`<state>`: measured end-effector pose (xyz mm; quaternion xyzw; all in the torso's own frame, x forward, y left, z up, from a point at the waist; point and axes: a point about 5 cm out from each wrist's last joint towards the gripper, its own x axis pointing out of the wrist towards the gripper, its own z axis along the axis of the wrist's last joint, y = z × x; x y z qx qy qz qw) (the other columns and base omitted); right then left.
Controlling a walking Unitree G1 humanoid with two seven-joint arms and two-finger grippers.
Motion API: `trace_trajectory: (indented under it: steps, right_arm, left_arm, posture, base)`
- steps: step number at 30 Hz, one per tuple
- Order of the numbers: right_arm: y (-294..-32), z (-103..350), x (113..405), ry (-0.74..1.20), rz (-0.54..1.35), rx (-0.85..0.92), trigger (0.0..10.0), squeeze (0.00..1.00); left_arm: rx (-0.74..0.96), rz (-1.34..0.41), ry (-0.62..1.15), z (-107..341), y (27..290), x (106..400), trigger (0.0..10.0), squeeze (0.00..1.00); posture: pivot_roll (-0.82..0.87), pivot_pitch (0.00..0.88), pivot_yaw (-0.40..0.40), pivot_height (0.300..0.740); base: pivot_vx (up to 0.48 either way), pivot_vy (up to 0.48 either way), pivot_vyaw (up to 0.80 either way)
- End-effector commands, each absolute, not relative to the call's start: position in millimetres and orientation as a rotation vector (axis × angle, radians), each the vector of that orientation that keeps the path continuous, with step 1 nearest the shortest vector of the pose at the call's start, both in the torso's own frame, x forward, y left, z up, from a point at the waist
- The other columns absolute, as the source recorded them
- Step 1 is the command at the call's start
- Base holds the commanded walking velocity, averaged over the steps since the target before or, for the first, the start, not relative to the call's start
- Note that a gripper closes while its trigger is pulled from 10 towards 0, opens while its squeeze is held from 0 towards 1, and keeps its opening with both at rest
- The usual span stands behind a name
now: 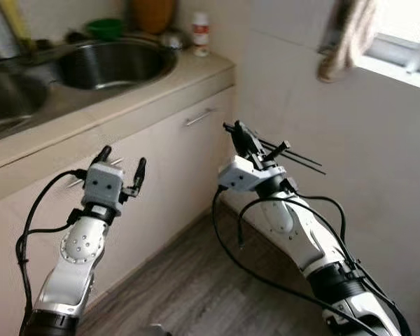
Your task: Kitchen organization
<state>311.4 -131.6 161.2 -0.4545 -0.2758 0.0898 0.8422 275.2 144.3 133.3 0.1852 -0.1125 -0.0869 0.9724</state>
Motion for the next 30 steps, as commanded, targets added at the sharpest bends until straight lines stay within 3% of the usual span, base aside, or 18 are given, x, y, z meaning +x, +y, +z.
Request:
trace_trajectory:
  steps: [1,4,5,6,16,22,30]
  right_arm:
    - [-134,168,314,-0.597,0.168,-0.930,0.9,0.00]
    - [-135,171,314,-0.607,0.153,-0.907,0.8,0.00]
    - [-136,174,315,-0.620,0.132,-0.896,3.3,0.00]
    - [-139,183,316,-0.654,0.090,-0.881,10.0,0.00]
    - [-139,205,312,-0.783,0.019,-0.902,10.0,0.00]
    - [-139,223,311,-0.859,-0.009,-0.855,10.0,0.00]
    - [-142,237,312,-0.882,-0.025,-0.776,10.0,0.00]
  left_arm:
    - [0.417,-0.182,-0.255,141,146,275,10.0,0.00]
    - [0.435,-0.178,-0.286,148,145,275,10.0,0.00]
    - [0.441,-0.167,-0.308,152,146,276,10.0,0.00]
    - [0.445,-0.138,-0.342,160,148,277,10.0,0.00]
    - [0.427,-0.078,-0.423,177,152,278,10.0,0.00]
    - [0.426,-0.066,-0.461,186,151,278,10.0,0.00]
    - [0.424,-0.063,-0.487,193,150,280,10.0,0.00]
  posture:
    - [0.00,0.000,-0.062,0.740]
    - [0.00,0.000,-0.062,0.740]
    - [0.00,0.000,-0.062,0.740]
    - [0.00,0.000,-0.061,0.740]
    - [0.00,0.000,-0.059,0.740]
    - [0.00,0.000,-0.059,0.740]
    - [0.00,0.000,-0.057,0.740]
  base:
    - [0.000,0.000,0.80]
    - [0.000,0.000,0.80]
    - [0.000,0.000,0.80]
    - [0.000,0.000,0.80]
    - [0.000,0.000,0.62]
    - [0.363,0.000,0.80]
    - [0.384,0.000,0.00]
